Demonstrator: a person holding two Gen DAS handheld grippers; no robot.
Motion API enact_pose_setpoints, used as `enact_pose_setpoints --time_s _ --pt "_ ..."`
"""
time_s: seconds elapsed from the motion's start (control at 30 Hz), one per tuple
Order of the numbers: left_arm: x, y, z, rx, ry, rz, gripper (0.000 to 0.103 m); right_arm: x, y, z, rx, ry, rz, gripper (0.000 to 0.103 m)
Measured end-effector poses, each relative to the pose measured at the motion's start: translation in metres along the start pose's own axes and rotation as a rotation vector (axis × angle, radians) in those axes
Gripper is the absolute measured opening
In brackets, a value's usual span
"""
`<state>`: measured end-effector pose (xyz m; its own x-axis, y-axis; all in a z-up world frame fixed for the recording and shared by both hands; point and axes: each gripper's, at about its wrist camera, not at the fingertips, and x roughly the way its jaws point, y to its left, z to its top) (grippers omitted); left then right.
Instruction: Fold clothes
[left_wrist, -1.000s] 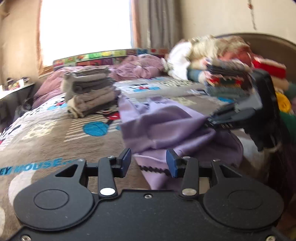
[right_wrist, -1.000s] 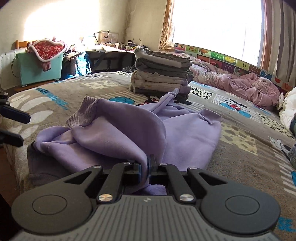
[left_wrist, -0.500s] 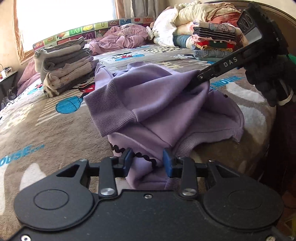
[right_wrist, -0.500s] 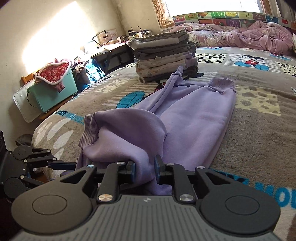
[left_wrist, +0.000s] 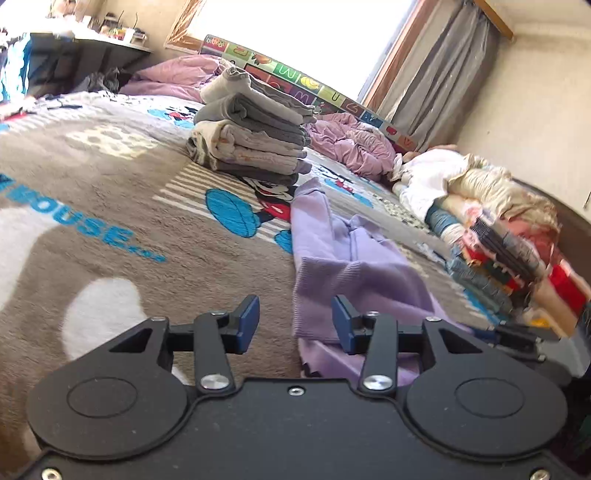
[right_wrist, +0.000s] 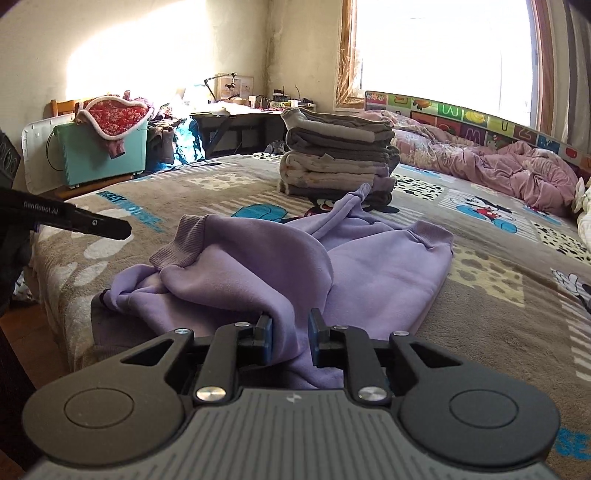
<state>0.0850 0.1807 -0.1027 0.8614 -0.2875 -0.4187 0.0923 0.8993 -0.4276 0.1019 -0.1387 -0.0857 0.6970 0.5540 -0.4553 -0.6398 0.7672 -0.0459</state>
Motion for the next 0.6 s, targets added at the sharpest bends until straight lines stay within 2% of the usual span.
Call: enact_pose_setpoints --time_s 0.17,0.23,0.27,0.3,0.33,0.47,0.53,0.6 --pt "0.027 0.000 0.006 -0.107 0.013 -0.049 0.052 -0.002 0.011 -0.011 -0.042 -0.038 -0.006 0.019" --pt "0.038 0.000 0.008 -0.146 0.017 -0.066 0.028 -0.001 0.011 -0.015 -0.039 -0.044 -0.003 0.020" --pt "0.038 -0.003 0.011 -0.141 0.007 -0.056 0.009 -0.001 0.011 -0.017 -0.040 -0.047 -0.005 0.020" --pt "0.039 -0.006 0.014 -0.136 -0.002 -0.046 0.002 0.000 0.011 -0.019 -0.040 -0.050 -0.006 0.020" --pt "0.038 -0.010 0.017 -0.132 -0.013 -0.039 0.001 -0.001 0.010 -0.020 -0.039 -0.054 -0.006 0.020" --pt "0.022 -0.049 0.040 -0.146 -0.073 -0.107 0.000 -0.005 0.006 -0.021 -0.031 -0.077 0.002 0.020" --pt "0.018 -0.087 0.053 -0.077 -0.081 -0.131 0.000 -0.007 0.004 -0.021 -0.021 -0.090 0.006 0.020" --pt "0.021 -0.120 0.065 0.004 -0.060 -0.102 0.000 -0.011 0.005 -0.024 0.005 -0.098 0.012 0.021"
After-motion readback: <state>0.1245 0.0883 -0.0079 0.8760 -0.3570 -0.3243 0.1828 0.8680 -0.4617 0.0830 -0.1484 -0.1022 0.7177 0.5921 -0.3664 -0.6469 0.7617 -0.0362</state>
